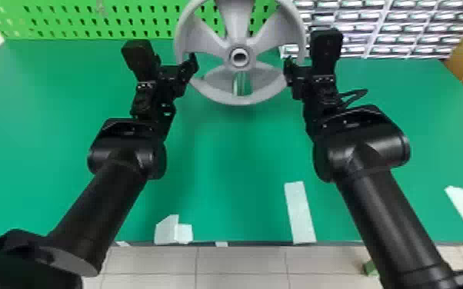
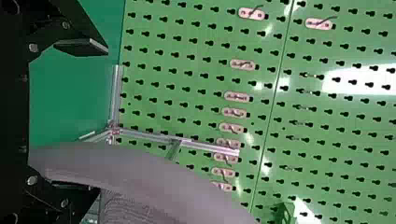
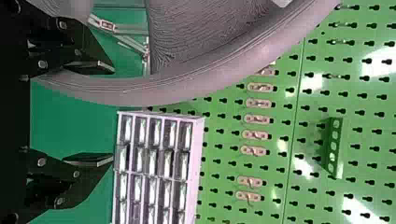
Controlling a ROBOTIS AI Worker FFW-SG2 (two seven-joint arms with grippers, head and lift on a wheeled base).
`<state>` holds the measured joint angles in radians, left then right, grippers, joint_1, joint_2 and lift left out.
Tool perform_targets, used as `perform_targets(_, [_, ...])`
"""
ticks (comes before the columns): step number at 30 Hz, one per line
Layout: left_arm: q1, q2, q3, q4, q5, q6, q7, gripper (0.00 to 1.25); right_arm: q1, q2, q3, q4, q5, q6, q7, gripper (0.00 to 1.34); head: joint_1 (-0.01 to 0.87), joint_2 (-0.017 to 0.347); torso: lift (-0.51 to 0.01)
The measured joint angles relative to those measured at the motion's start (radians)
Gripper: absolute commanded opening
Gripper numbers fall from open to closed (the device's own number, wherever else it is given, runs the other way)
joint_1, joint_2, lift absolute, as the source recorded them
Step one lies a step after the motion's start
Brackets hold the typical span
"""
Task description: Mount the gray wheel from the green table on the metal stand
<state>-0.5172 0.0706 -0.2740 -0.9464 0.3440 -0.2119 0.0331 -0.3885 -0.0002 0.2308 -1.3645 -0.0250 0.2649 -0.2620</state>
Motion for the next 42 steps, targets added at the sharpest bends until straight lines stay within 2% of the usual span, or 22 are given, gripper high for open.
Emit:
perform_targets(6, [0.002, 0.0, -0.016, 0.0, 0.016, -0.009, -0.007, 0.96, 0.0, 0.0, 0.007, 0.006, -0.004, -0.01, 0.0, 0.85, 0.867, 0.052, -0.1])
perform_targets(11, [-0.001, 0.0, -0.026, 0.0, 0.019, -0.01, -0.022, 1.03, -0.001, 0.0, 0.014, 0.01, -0.004, -0.015, 0.001, 0.9, 0.867, 0.052, -0.1])
perform_targets(15, [-0.003, 0.0, -0.028, 0.004, 0.019, -0.011, -0.035, 1.12, -0.002, 0.0, 0.017, 0.011, -0.004, -0.016, 0.001, 1.02, 0.867, 0.052, -0.1])
perform_targets(18, [-0.006, 0.0, -0.028, 0.009, 0.018, -0.011, -0.05, 1.14, -0.002, 0.0, 0.02, 0.011, -0.004, -0.016, 0.001, 1.15, 0.867, 0.052, -0.1])
perform_targets(21, [-0.009, 0.0, -0.029, 0.013, 0.018, -0.011, -0.056, 1.14, -0.003, 0.0, 0.023, 0.012, -0.004, -0.017, 0.001, 1.2, 0.867, 0.052, -0.1])
perform_targets(31, [-0.008, 0.0, -0.025, 0.02, 0.026, -0.025, -0.067, 1.15, -0.003, 0.0, 0.023, 0.013, -0.004, -0.021, 0.001, 1.27, 0.867, 0.052, -0.1])
perform_targets(42, [-0.001, 0.0, -0.021, 0.023, 0.019, -0.041, -0.087, 1.15, 0.002, 0.0, 0.023, 0.013, -0.003, -0.031, 0.001, 1.27, 0.867, 0.052, -0.1])
